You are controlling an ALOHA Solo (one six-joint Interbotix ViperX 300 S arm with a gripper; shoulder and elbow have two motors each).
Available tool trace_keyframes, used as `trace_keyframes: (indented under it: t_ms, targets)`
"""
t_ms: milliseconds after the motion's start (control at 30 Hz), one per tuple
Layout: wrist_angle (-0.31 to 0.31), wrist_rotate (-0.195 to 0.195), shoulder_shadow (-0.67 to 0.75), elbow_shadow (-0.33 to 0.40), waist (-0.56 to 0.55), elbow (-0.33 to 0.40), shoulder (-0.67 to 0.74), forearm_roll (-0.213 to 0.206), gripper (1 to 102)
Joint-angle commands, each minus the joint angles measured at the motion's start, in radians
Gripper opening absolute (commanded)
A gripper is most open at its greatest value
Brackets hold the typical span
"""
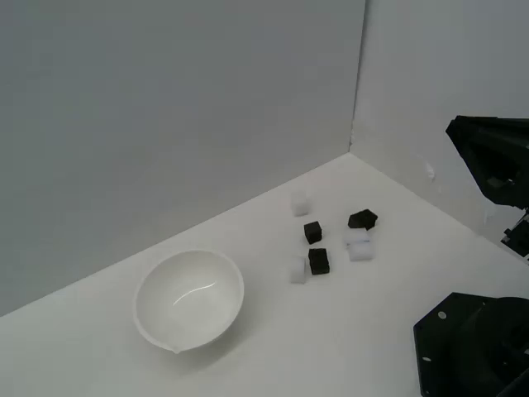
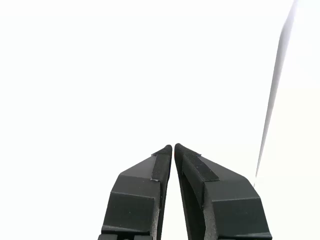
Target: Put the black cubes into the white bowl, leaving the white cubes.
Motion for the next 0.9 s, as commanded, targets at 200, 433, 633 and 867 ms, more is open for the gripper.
trace_keyframes:
  t_ms: [200,433,633,867]
  targets:
    - [0.035,0.012,0.014,-0.026,-0.02,-0.015,0.014,-0.014,3]
    - [0.035,0.012,-0.02,-0.091,-0.02,-0.08,-0.018,-0.011,3]
    - [0.037,0.026,-0.195,-0.201,-0.021,-0.19,-0.193,-0.005,3]
    - [0.121,0.026,-0.471,-0.344,-0.02,-0.339,-0.474,-0.005,3]
